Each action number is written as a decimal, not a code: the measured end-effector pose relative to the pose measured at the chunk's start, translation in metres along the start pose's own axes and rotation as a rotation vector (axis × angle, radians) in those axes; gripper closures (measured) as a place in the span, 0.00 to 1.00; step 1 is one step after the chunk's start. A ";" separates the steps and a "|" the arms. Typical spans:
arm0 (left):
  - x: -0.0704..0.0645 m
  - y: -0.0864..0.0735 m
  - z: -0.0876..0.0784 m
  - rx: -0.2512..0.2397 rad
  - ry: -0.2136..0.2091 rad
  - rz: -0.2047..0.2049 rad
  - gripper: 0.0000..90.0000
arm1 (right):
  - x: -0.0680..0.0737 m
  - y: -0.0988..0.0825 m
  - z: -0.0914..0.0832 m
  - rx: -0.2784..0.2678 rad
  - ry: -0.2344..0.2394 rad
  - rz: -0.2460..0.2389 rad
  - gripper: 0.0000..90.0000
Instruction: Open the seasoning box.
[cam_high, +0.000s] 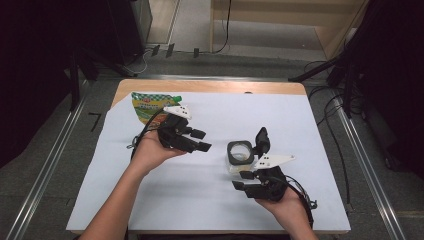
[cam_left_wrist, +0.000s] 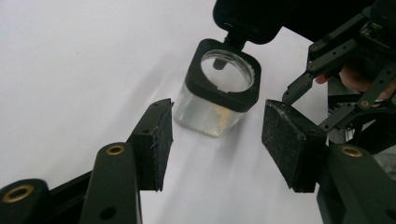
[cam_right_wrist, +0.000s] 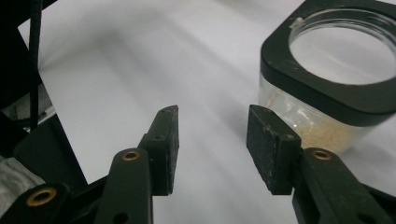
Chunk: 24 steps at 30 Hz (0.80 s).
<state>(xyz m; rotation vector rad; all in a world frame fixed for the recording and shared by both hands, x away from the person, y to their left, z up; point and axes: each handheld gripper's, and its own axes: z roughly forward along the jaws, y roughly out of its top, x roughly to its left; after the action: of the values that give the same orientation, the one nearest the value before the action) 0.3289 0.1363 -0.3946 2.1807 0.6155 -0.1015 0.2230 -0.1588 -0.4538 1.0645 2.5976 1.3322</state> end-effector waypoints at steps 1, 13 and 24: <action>0.001 -0.002 -0.002 0.001 0.005 0.003 0.49 | 0.001 0.000 0.001 0.005 0.001 -0.003 0.61; 0.013 -0.016 -0.030 -0.017 0.046 -0.032 0.49 | 0.009 0.004 0.018 0.029 0.024 -0.046 0.57; 0.023 -0.028 -0.051 -0.044 0.087 -0.068 0.49 | 0.005 0.005 0.023 0.031 0.035 -0.052 0.56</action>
<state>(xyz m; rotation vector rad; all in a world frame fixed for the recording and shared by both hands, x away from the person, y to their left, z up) 0.3294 0.1986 -0.3887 2.1313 0.7342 -0.0291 0.2294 -0.1369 -0.4632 0.9794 2.6599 1.3162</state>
